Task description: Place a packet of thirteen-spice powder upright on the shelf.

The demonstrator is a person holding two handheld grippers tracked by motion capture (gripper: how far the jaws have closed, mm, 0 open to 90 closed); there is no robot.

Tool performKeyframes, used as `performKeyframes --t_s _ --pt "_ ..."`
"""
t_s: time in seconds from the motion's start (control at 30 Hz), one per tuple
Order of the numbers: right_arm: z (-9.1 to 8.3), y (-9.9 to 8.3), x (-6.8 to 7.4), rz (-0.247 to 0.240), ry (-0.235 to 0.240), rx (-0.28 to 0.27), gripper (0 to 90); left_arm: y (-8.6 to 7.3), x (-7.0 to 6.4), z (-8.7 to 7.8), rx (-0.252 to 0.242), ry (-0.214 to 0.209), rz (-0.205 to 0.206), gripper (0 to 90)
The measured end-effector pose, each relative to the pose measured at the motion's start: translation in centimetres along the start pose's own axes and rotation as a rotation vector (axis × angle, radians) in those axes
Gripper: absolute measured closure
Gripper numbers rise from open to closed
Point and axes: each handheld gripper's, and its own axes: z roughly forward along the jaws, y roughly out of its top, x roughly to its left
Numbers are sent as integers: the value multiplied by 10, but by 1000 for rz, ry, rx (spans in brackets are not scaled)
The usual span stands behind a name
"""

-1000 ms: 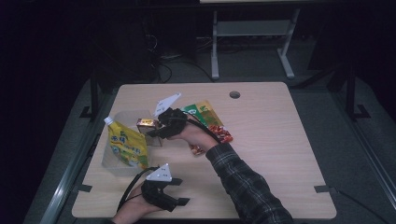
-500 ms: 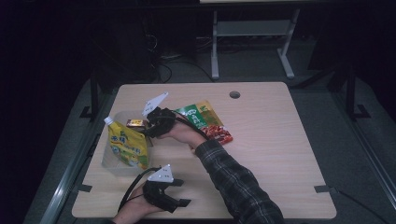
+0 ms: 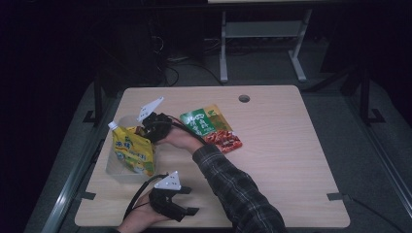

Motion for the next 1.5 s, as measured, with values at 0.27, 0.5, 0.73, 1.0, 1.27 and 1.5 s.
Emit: performKeyframes --t_s 0.27,0.5,0.73,1.0,1.27,1.5 --pt "14 -3 1 -13 6 5 668 0 0 0 1 -2 -3 243" --pt "20 -9 3 -9 13 25 647 0 0 1 3 -2 -4 242" --pt "6 -14 3 21 -7 5 549 0 0 1 10 -3 2 242" --pt "-41 -33 5 89 -65 -25 456 0 2 1 5 -2 -20 242" --pt "-80 -59 3 137 -151 13 436 0 2 4 15 -15 -18 242" --pt "-105 -92 -2 227 -233 58 590 -1 2 2 15 2 -9 243"
